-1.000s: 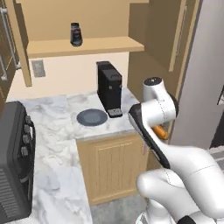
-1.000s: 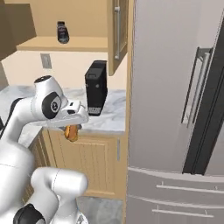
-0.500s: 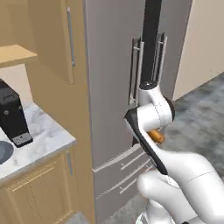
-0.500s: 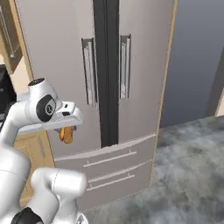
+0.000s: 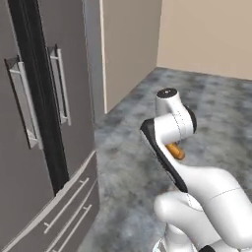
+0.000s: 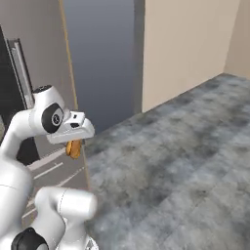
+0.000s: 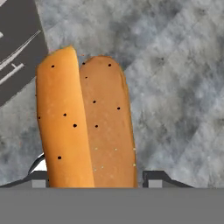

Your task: Move the hot dog bun to the plate on the dining table and place the condiment next to that plate. Then navigate to the fridge and take the sausage and place it on the plate as well.

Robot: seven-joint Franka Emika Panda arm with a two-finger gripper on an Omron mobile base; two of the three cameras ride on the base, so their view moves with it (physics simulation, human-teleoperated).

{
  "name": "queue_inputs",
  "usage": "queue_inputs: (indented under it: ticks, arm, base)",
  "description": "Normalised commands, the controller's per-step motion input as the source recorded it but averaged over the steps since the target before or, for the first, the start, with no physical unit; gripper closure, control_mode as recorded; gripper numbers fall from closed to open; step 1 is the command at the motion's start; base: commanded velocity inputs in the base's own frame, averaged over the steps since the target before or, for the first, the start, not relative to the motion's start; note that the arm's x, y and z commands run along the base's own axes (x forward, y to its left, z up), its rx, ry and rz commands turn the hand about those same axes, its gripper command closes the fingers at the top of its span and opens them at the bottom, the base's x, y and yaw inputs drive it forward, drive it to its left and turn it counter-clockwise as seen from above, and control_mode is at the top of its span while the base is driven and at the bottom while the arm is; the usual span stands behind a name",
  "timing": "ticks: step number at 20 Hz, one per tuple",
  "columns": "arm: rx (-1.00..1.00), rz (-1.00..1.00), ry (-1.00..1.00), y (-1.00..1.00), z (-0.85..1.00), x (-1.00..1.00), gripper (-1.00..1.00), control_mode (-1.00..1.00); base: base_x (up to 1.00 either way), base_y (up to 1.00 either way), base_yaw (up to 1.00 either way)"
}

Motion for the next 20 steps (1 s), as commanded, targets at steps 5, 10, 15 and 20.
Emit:
queue_inputs:
  ticks: [5,10,15,20]
  arm:
    - [0.0,0.0,0.0,0.0,0.0,0.0,1.0,1.0]
    - [0.0,0.0,0.0,0.0,0.0,0.0,1.0,1.0]
    - [0.0,0.0,0.0,0.0,0.0,0.0,1.0,1.0]
    - [0.0,0.0,0.0,0.0,0.0,0.0,1.0,1.0]
  base:
    - [0.0,-0.92,-0.71]
    - [0.0,-0.32,-0.86]
    - [0.09,-0.21,-0.79]
    - [0.92,0.31,-0.48]
